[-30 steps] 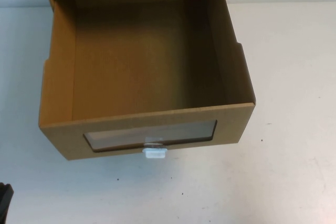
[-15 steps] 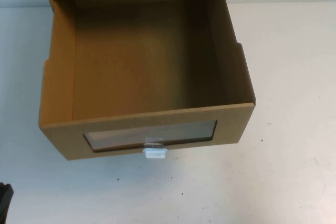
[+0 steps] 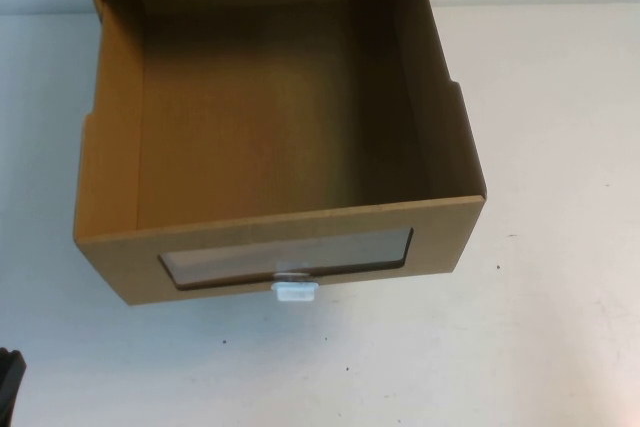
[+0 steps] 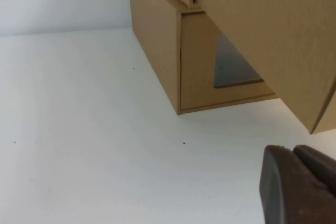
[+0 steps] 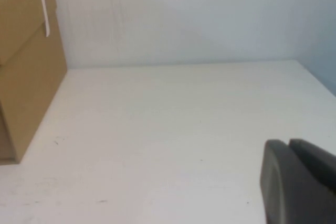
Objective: Open the shoe box
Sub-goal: 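Pull the top drawer of the cardboard box fully open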
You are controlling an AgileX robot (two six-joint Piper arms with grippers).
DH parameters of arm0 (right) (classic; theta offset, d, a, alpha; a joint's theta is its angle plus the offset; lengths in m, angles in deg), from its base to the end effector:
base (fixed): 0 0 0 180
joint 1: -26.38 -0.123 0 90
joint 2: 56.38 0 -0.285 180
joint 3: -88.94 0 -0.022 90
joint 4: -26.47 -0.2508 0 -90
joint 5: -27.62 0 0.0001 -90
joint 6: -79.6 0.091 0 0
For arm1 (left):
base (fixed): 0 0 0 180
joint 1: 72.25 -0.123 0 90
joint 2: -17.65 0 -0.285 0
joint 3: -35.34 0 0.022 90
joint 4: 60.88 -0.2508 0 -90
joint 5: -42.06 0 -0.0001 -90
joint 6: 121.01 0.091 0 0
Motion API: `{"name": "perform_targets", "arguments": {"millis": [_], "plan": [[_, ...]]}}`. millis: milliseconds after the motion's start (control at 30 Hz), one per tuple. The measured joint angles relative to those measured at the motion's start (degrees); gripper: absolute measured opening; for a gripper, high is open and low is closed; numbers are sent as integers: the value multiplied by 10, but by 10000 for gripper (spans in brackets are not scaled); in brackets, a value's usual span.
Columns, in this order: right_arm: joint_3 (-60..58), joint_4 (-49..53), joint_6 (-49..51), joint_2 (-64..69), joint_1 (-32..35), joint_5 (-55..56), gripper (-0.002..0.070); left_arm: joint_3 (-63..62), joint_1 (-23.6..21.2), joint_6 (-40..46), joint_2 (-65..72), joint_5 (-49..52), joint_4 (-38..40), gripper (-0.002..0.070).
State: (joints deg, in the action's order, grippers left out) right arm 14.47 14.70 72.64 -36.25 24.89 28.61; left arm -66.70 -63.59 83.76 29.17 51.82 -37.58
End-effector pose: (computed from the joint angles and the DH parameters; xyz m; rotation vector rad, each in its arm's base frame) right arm 0.0750 0.0016 0.2170 0.0500 1.6340 0.0814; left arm 0.0595 -0.0153 0.1907 0.2059 1.7079 -0.1467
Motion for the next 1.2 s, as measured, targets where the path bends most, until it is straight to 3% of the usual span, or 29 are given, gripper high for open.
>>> {"name": "perform_targets", "arguments": {"millis": [233, 533, 867, 1200], "plan": [[-41, 0, -1, -121, 4, -51, -13, 0, 0, 0, 0, 0, 0, -5], [-41, 6, -1, -128, 4, -204, -14, 1, 0, 0, 0, 0, 0, -5], [-41, 6, -1, -128, 4, -215, -13, 1, 0, 0, 0, 7, 0, -5], [-41, 6, -1, -128, 4, -215, -13, 7, 0, -1, 0, 110, 14, -5]]}}
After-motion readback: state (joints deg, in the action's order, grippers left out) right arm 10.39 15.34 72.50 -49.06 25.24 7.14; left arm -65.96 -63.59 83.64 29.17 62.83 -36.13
